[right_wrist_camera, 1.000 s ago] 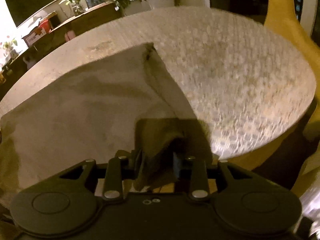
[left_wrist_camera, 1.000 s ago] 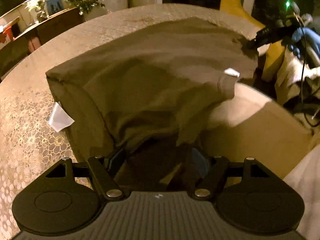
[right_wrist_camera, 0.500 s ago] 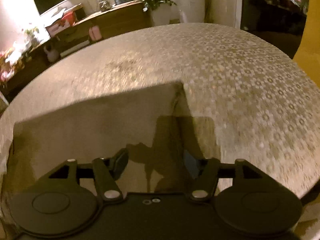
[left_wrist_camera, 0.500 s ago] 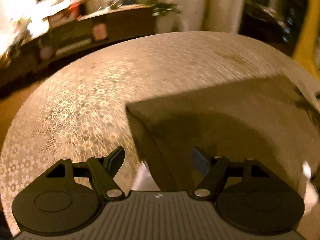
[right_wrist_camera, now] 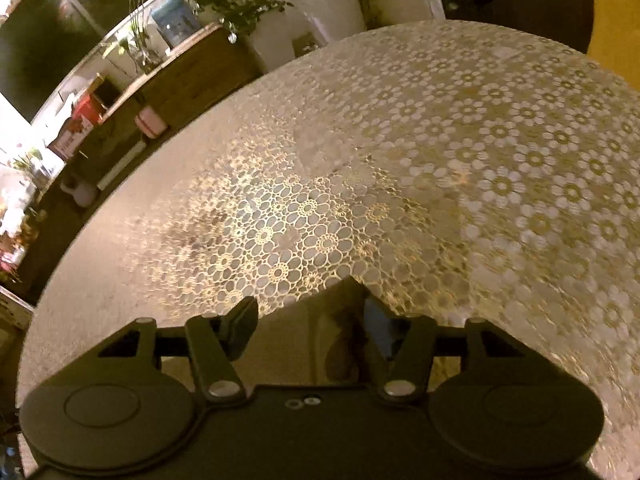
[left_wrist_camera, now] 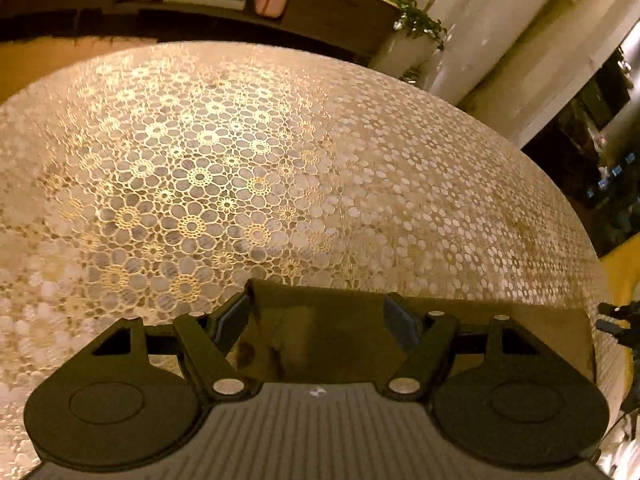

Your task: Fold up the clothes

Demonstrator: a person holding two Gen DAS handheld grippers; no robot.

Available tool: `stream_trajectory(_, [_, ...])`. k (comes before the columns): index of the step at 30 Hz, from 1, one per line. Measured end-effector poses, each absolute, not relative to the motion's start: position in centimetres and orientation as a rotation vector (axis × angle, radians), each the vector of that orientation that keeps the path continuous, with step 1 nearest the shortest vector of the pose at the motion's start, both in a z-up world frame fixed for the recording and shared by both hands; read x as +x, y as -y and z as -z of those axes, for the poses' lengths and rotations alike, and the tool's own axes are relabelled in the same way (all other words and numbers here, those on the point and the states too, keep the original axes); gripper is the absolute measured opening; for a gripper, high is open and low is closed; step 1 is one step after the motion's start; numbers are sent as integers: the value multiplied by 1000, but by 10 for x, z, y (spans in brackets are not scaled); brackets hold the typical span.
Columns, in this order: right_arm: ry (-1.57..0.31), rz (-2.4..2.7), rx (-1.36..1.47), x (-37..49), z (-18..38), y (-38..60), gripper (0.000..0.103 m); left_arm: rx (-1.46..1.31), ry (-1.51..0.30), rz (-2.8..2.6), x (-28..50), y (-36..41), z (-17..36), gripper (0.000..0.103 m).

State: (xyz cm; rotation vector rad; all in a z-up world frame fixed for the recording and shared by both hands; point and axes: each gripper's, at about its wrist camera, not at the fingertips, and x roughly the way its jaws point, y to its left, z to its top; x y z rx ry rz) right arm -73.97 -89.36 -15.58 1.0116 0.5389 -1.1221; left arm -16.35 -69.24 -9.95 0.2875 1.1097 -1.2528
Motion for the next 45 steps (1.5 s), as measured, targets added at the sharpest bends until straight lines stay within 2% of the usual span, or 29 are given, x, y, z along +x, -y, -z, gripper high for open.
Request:
stream_trajectory(13, [-607, 1127, 994, -725, 176, 898, 103, 284, -1137, 1243, -166, 700, 106, 72])
stream_trajectory(15, [-610, 1131, 992, -725, 177, 899, 103, 295, -1148, 1242, -168, 702, 109, 64])
stream_trajectory(17, [-623, 1136, 979, -723, 178, 898, 103, 320, -1153, 1230, -172, 704, 111, 42])
stream_trajectory(19, [-639, 1141, 955, -720, 179, 896, 103, 342, -1131, 1199, -175, 704, 113, 24])
stream_trajectory(22, [-654, 1140, 925, -714, 180, 894, 103, 334, -1103, 1174, -177, 702, 115, 10])
stream_trajectory(29, [-669, 1082, 840, -675, 167, 901, 103, 340, -1004, 1131, -176, 701, 111, 7])
stream_trajectory(37, [-632, 1015, 795, -602, 151, 946, 103, 266, -971, 1042, -115, 699, 103, 7])
stream_trajectory(41, [-652, 1060, 806, -562, 162, 964, 103, 286, -950, 1000, -96, 705, 106, 6])
stream_trajectory(45, [-667, 1072, 859, -559, 179, 977, 103, 297, -956, 990, -89, 716, 113, 6])
